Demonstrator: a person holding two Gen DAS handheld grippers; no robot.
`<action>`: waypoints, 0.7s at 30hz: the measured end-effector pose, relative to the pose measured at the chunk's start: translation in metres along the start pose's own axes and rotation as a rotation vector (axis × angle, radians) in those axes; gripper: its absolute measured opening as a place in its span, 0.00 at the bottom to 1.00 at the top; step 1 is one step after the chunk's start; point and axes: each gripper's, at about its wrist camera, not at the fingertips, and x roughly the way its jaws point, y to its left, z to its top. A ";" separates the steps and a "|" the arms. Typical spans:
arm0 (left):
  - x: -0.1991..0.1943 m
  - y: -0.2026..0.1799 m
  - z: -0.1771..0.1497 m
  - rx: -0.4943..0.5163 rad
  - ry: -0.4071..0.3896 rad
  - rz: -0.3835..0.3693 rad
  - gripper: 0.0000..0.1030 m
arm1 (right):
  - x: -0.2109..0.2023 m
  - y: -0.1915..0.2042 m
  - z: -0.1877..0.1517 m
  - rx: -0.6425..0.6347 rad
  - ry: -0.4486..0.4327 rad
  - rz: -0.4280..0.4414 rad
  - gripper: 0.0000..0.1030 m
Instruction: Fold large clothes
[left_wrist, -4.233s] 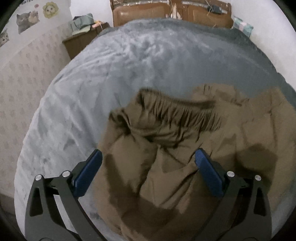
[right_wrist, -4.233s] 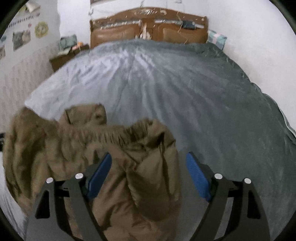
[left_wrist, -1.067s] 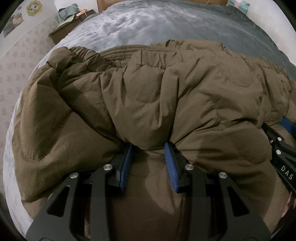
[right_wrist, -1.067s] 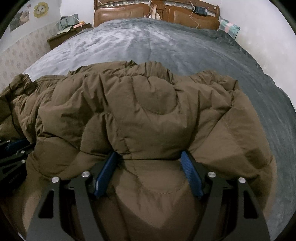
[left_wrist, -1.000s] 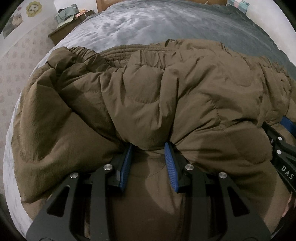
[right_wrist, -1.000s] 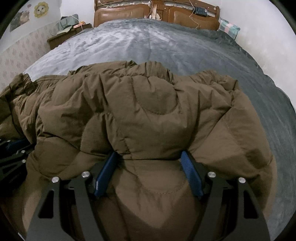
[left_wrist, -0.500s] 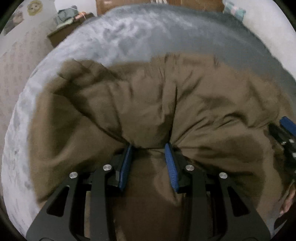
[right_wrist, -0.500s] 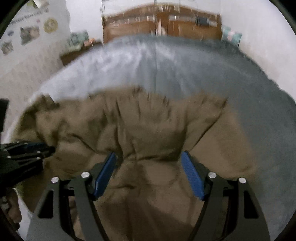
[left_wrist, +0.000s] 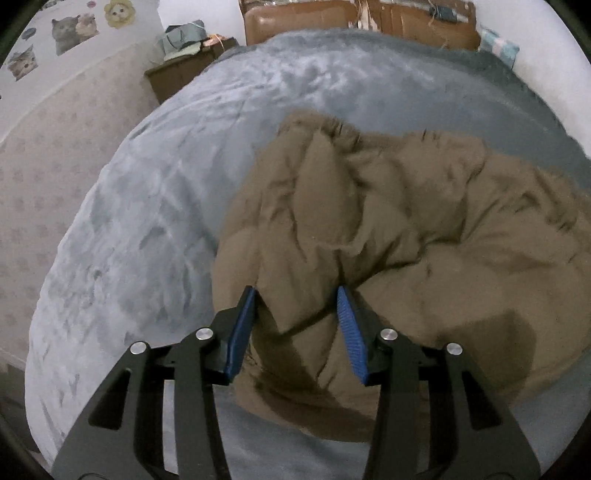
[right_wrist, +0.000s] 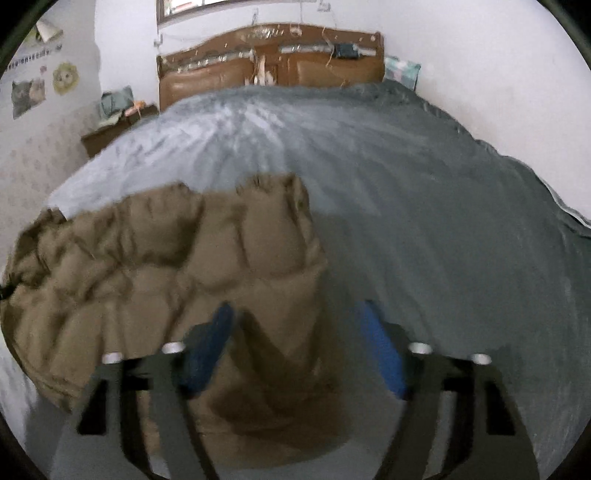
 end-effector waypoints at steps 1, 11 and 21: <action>0.004 -0.001 -0.001 0.003 0.007 0.001 0.43 | 0.006 0.000 -0.002 -0.008 0.014 0.008 0.56; 0.036 -0.015 -0.013 0.044 0.044 0.033 0.43 | 0.052 0.015 -0.022 -0.059 0.099 -0.006 0.50; 0.045 -0.018 -0.015 0.039 0.034 0.033 0.46 | 0.069 0.021 -0.030 -0.068 0.114 -0.010 0.51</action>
